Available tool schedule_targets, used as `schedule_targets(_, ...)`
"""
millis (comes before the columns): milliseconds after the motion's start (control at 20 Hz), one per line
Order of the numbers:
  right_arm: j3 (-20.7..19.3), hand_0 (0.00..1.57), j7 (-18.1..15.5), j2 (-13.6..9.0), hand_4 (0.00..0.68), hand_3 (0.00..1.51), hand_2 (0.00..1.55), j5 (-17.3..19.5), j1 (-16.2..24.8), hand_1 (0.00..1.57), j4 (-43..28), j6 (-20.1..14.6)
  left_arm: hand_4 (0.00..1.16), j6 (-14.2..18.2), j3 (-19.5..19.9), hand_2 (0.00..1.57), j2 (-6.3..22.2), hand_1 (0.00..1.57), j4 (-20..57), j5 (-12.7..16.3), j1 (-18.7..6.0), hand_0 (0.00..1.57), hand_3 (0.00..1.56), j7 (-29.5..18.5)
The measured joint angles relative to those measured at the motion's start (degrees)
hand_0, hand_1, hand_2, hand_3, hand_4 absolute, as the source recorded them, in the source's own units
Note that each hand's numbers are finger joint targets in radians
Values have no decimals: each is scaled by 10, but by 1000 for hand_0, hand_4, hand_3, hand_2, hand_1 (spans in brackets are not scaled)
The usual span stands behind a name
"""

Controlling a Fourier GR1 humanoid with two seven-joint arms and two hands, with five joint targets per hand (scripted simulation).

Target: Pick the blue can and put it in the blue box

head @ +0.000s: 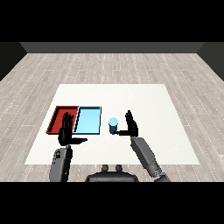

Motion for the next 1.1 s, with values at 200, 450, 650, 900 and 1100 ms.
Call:
schedule_targets(200, 13, 0, -19, 0, 0, 0, 0, -15, -8, 0, 28, -2, 0, 5, -2, 0, 0, 0, -8, -3, -2, 0, 0, 5)
schedule_targets(450, 27, 0, -43, 0, 0, 0, 0, -42, -33, 0, 79, -1, 0, 5, 1, 0, 3, 0, -3, -1, -8, 0, 0, 4)
schedule_targets(650, 46, 0, -56, 0, 0, 0, 0, -71, -50, 0, 100, -4, 0, 2, -4, 0, 1, 0, -33, 1, 20, 0, 0, 8)
schedule_targets(900, 79, 0, -75, 0, 0, 0, 0, -118, -91, 0, 145, -22, 0, -3, 6, 0, 8, 0, -7, 4, -1, 0, 0, 0)
schedule_targets(1100, 93, 0, -85, 0, 0, 0, 0, -133, -110, 0, 171, -22, 0, 2, 2, 0, 6, 0, -5, -3, -3, 0, 0, 1)
